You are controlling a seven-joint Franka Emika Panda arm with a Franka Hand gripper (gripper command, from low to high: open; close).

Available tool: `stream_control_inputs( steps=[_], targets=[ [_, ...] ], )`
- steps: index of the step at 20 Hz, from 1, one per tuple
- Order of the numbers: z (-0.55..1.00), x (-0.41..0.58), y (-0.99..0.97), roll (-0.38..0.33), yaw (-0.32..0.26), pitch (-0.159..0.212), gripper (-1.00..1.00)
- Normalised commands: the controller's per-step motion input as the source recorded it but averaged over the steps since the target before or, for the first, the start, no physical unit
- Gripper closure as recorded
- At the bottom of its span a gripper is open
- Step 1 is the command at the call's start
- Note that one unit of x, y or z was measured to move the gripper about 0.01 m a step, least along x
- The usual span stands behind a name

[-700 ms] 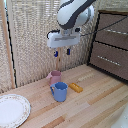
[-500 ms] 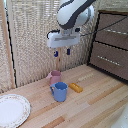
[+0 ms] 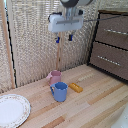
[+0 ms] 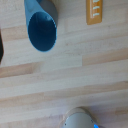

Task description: Propose to navigate your clamp on the clench of the first drawer. Use gentle force to register to the cabinet. Send posterior your swing mandate till over it lurks, a cup of pink essence. Fortify your grip after aiming concentric with the pink cup’s periphery. Manoeuvre the pink towards the cabinet's top. Drop your compression till the cup is resting inside.

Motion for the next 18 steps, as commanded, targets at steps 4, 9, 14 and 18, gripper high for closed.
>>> stream_control_inputs(
  steps=[4, 9, 14, 18],
  targets=[
    [0.34, -0.014, -0.15, -0.238, 0.151, -0.012, -1.00],
    [0.06, -0.099, -0.14, -0.297, 0.194, -0.048, -1.00],
    [0.01, -0.135, -0.14, -0.305, 0.204, -0.063, -1.00],
    [0.00, -0.116, -0.15, -0.316, 0.195, -0.058, -1.00]
  ],
)
